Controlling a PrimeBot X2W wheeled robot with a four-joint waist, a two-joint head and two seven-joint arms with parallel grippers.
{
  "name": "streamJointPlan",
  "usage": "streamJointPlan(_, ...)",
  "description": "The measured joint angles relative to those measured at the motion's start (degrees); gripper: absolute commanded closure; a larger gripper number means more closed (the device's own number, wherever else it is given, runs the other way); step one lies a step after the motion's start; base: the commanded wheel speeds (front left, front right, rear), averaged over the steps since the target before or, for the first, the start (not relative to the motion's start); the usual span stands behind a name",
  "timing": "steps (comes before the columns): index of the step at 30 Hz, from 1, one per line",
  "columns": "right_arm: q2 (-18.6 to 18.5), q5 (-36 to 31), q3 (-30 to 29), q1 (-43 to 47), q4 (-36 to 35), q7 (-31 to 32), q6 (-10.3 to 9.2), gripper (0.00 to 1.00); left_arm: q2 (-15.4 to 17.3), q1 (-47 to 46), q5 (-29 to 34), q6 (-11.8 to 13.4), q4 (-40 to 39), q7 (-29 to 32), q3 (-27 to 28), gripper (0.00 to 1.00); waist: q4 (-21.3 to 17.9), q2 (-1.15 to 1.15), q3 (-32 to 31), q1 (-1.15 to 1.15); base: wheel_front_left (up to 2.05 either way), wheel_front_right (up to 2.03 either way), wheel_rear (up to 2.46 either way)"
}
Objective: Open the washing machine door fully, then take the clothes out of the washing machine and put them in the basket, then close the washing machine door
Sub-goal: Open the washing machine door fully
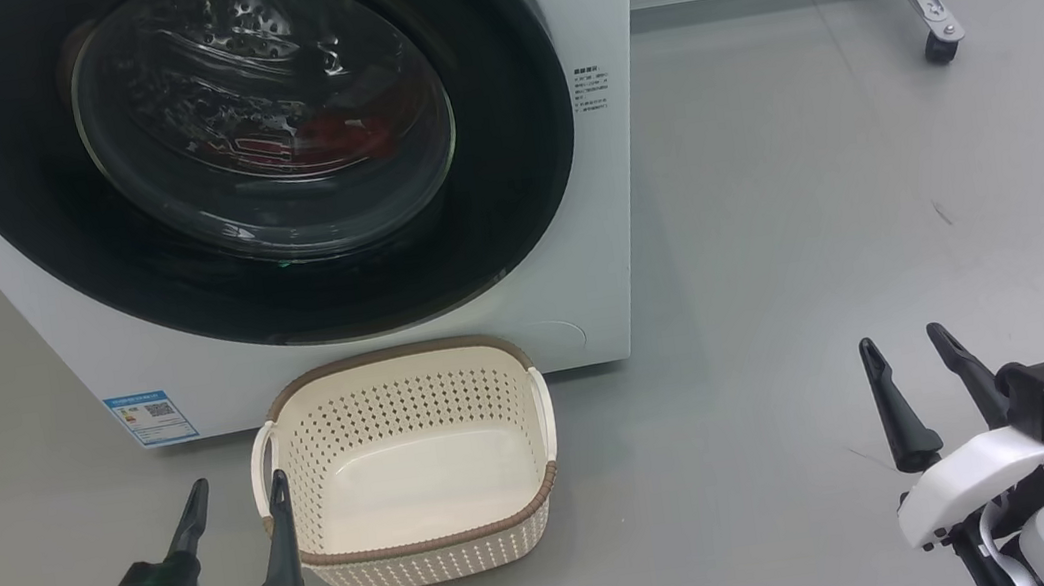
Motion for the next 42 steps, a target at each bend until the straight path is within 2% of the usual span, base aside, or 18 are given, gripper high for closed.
streamJointPlan(1, 0.0, 0.0, 0.0, 0.0, 0.0, 0.0, 0.01, 0.15, 0.0, 0.0, 0.0, 0.0, 0.0, 0.0, 0.0, 0.00, 0.0, 0.00, 0.0, 0.00, 0.00, 0.00, 0.00)
streamJointPlan(2, 0.0, 0.0, 0.0, 0.0, 0.0, 0.0, 0.12, 1.00, -0.1, 0.0, 0.1, 0.0, 0.1, 0.0, 0.0, 0.00, 0.0, 0.00, 0.1, 0.00, 0.00, 0.00, 0.00)
streamJointPlan(15, 0.0, 0.2, -0.2, -0.3, 0.6, 0.0, 0.66, 1.00, -0.7, -0.2, 1.6, 0.0, 0.6, -0.1, 0.0, 0.00, 0.6, 0.00, 0.4, 0.00, 0.00, 0.00, 0.00)
streamJointPlan(24, 0.3, 2.7, -1.7, -1.3, 0.8, 0.0, 1.86, 1.00, -1.1, -0.2, 2.0, 0.0, 0.6, -0.1, -0.1, 0.00, 1.1, 0.00, 1.0, 0.00, 0.00, 0.00, 0.00)
streamJointPlan(34, 7.8, 22.6, -10.2, -2.7, 1.1, 3.1, 6.76, 1.00, -1.6, -2.0, 2.5, -0.1, -0.3, -0.1, -0.1, 0.00, 1.7, 0.00, 3.3, 0.00, 0.00, 0.00, 0.00)
streamJointPlan(42, 10.4, 40.3, -16.5, -6.5, 1.9, 11.3, 8.15, 1.00, -2.4, -3.5, 3.3, -0.3, -1.0, -0.2, -0.3, 0.00, 2.6, 0.00, 5.6, 0.00, 0.00, 0.00, 0.00)
